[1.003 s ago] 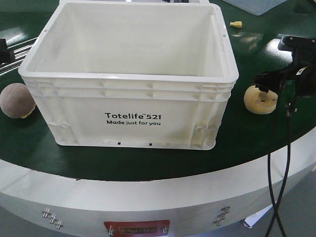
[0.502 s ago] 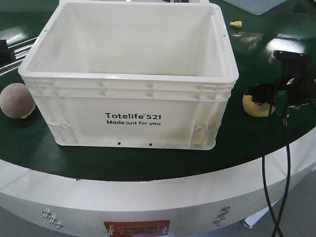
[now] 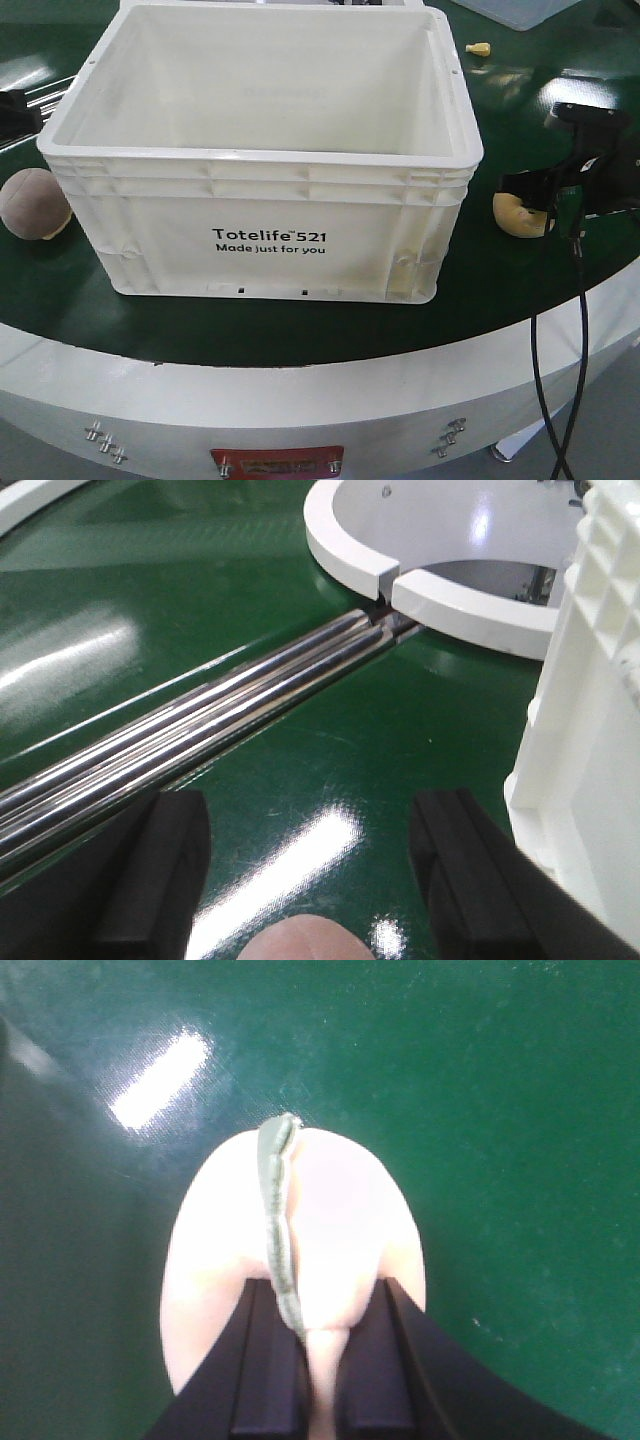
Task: Place moving items into box and shelve
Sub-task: 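Lower the right gripper onto the yellow plush and close it, then lower the left gripper onto the pink plush ball and close it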
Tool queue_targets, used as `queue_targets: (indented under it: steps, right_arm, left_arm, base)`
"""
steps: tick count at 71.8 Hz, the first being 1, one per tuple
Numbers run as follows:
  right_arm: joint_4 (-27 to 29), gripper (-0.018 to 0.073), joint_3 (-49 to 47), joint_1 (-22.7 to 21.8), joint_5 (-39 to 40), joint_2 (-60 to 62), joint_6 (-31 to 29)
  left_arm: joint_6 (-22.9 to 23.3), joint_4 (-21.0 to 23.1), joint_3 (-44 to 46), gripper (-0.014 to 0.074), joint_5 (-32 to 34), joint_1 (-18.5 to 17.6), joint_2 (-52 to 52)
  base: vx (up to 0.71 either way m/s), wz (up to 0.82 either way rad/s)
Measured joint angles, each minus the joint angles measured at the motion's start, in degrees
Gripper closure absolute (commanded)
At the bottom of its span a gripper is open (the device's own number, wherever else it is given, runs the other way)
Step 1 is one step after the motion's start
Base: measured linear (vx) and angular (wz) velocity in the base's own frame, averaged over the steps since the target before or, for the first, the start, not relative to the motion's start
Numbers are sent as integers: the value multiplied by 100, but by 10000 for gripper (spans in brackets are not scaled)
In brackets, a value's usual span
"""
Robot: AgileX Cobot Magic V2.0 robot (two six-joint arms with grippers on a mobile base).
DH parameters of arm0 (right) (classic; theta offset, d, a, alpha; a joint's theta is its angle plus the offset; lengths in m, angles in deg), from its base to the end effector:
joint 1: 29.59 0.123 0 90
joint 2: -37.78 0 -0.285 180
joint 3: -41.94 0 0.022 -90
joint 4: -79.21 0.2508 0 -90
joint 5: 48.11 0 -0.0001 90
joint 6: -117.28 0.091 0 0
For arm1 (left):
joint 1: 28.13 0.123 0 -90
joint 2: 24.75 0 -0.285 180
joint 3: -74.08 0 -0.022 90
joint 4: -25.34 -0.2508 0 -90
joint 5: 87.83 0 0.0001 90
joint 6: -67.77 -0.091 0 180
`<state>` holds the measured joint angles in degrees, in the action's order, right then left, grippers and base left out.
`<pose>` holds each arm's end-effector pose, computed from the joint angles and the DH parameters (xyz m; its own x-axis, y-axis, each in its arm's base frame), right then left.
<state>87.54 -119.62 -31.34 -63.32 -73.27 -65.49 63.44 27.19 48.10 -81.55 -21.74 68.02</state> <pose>0.3625 -0.0076 0.1723 -0.8100 0.1166 -0.5747 0.0833 0.9930 0.0841 0.3262 0.0369 0.2714 -0.3845 0.0007 -0.9231 -0.0979 0.9943 0.0415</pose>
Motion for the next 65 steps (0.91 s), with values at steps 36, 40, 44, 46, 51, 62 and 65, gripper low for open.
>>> queue_targets:
  steps: [36,40,44,46,51,62,65]
  right_arm:
    - [0,574,0,0,0,0,-11]
    - [0,574,0,0,0,0,-11]
    - [0,574,0,0,0,0,-11]
    - [0,574,0,0,0,0,-16]
    - [0,574,0,0,0,0,-17]
    - [0,574,0,0,0,0,-17]
    - [0,574,0,0,0,0,-17]
  left_arm:
    - [0,0,173,62,-23,0,1020]
    - [0,0,173,62,-45,0,1098]
    - [0,0,173,62,-45,0,1167]
    - [0,0,179,62,-45,0,1202]
    - [0,0,183,62,-45,23,1297]
    - [0,0,183,62,-169,112,1501]
    - [0,0,183,62,-213,135,1580]
  base:
    - [0,0]
    - [0,0]
    - [0,0]
    - [0,0]
    - [0,0]
    - [0,0]
    - [0,0]
